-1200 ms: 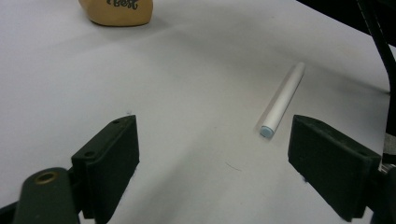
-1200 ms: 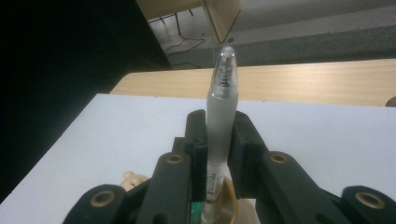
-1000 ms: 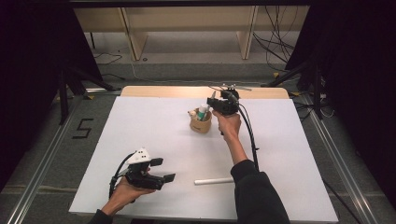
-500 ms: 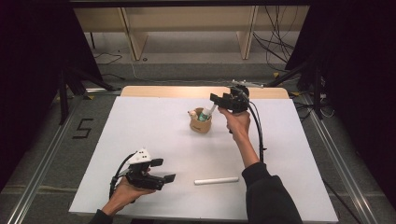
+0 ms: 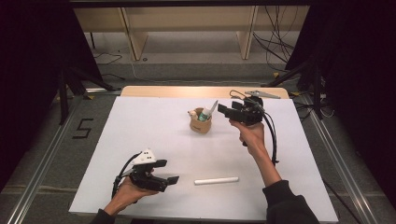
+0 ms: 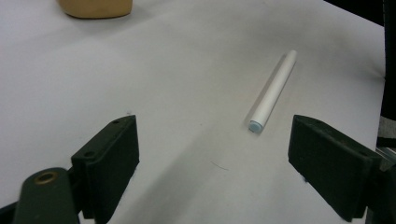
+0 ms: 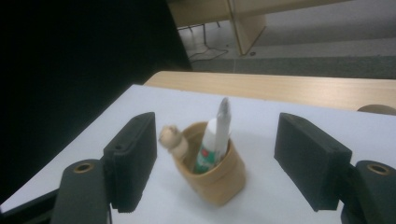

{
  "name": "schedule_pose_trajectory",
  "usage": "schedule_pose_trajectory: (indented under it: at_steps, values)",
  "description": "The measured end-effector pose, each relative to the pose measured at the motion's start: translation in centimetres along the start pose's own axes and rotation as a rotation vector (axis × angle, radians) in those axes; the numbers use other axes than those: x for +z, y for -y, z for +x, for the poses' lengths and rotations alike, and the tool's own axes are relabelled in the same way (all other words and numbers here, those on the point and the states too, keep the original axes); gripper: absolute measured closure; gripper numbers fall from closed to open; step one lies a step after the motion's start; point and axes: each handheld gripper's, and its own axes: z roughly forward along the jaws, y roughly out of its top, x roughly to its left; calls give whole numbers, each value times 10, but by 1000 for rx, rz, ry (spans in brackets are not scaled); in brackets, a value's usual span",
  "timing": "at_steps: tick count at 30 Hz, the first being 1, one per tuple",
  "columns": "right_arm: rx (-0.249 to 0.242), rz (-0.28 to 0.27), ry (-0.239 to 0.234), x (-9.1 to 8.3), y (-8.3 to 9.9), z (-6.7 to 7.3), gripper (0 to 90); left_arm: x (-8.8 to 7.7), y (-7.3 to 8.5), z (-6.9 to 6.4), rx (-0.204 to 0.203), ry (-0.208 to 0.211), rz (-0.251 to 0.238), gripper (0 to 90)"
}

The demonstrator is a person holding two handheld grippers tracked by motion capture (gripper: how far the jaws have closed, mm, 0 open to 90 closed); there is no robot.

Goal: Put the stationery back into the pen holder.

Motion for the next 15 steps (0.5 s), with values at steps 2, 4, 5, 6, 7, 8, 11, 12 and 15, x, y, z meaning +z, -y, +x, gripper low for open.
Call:
schedule_pose_trajectory:
  at_steps: [2,4,5,6,7,8,11,12,15]
  values:
    - [-12,2,-17,-7,5,2,300,1,-2,-2,9,6,9,161]
    - [-27,2,-25,-14,11,4,299,3,-4,-4,22,7,27,161]
    - [-36,5,-25,-18,14,5,298,4,-4,-5,24,4,31,161]
    - [-43,10,-24,-21,16,6,294,4,-5,-6,32,5,39,161]
    - [-50,13,-24,-24,19,6,293,5,-7,-8,36,3,49,161]
    - [-56,13,-24,-29,22,7,293,6,-7,-8,40,2,52,161]
    - [-71,6,-21,-37,28,7,292,10,-11,-10,45,10,78,162]
    - [-74,5,-22,-41,31,8,292,11,-12,-11,54,13,87,162]
    - [-88,-1,-27,-49,39,9,287,16,-16,-13,62,20,112,162]
